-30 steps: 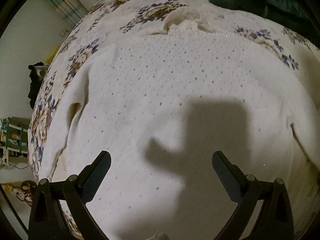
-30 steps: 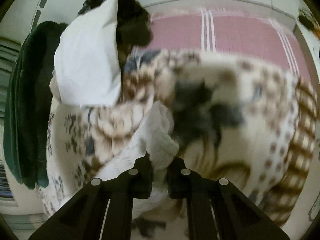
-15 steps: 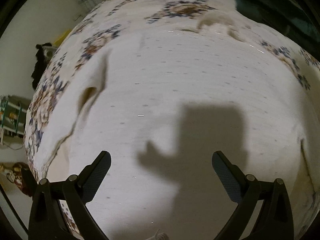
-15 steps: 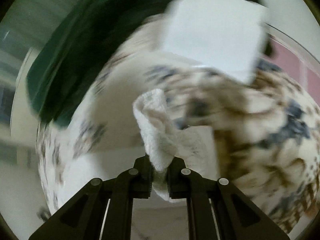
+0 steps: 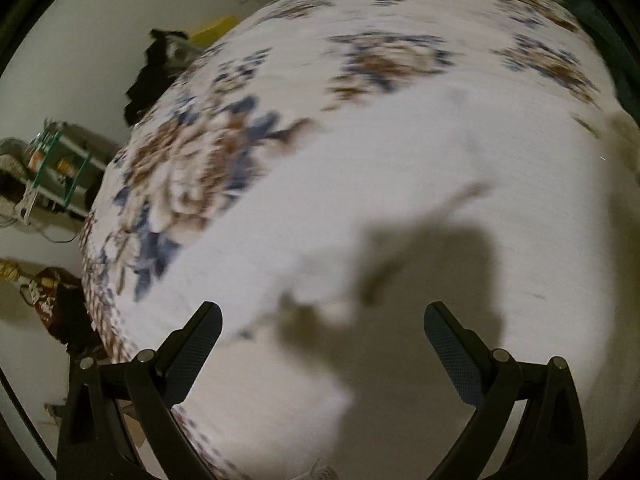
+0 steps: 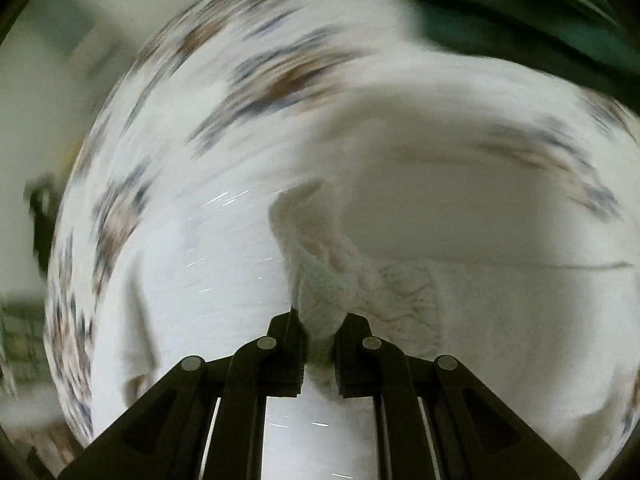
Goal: Fold small clothes
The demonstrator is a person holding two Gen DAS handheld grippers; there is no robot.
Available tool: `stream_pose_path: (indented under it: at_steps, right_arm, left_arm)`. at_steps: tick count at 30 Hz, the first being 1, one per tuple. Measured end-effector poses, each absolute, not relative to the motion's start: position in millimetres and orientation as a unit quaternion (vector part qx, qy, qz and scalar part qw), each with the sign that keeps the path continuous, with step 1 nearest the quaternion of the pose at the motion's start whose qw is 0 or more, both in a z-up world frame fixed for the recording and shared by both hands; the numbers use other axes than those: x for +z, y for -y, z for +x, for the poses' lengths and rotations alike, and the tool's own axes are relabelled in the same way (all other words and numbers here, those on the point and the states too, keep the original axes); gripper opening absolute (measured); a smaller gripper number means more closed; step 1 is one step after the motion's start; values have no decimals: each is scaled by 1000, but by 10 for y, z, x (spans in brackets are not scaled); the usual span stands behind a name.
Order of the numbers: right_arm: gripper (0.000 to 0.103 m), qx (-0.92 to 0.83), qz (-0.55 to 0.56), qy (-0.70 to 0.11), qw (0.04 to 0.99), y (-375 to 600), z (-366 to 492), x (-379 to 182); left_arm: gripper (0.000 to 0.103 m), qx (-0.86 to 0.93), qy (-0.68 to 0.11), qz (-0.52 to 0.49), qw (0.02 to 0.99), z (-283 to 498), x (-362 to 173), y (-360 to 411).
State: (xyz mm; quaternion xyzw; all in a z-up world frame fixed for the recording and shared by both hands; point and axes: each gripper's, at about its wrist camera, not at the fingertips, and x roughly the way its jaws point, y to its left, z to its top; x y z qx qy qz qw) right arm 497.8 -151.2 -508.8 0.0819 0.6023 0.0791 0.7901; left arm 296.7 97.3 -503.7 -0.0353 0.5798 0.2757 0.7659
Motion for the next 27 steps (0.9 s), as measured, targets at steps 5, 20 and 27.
stream_pose_path:
  at_steps: [5,20,27]
  right_arm:
    - [12,146,-12,-633,760,37,4854,-5289]
    - [82,106,160,-633,750,1160,4125,-4911]
    - [82,69,168,-655,733,1430,3835,-5074]
  left_arm:
    - [103,289,-575,-65,763,2851,-5101,-1541]
    - [103,288,-568,-215,740,2009,-4933,-2811]
    - [103,264,-538,-387,701,1369,-5318,-3412]
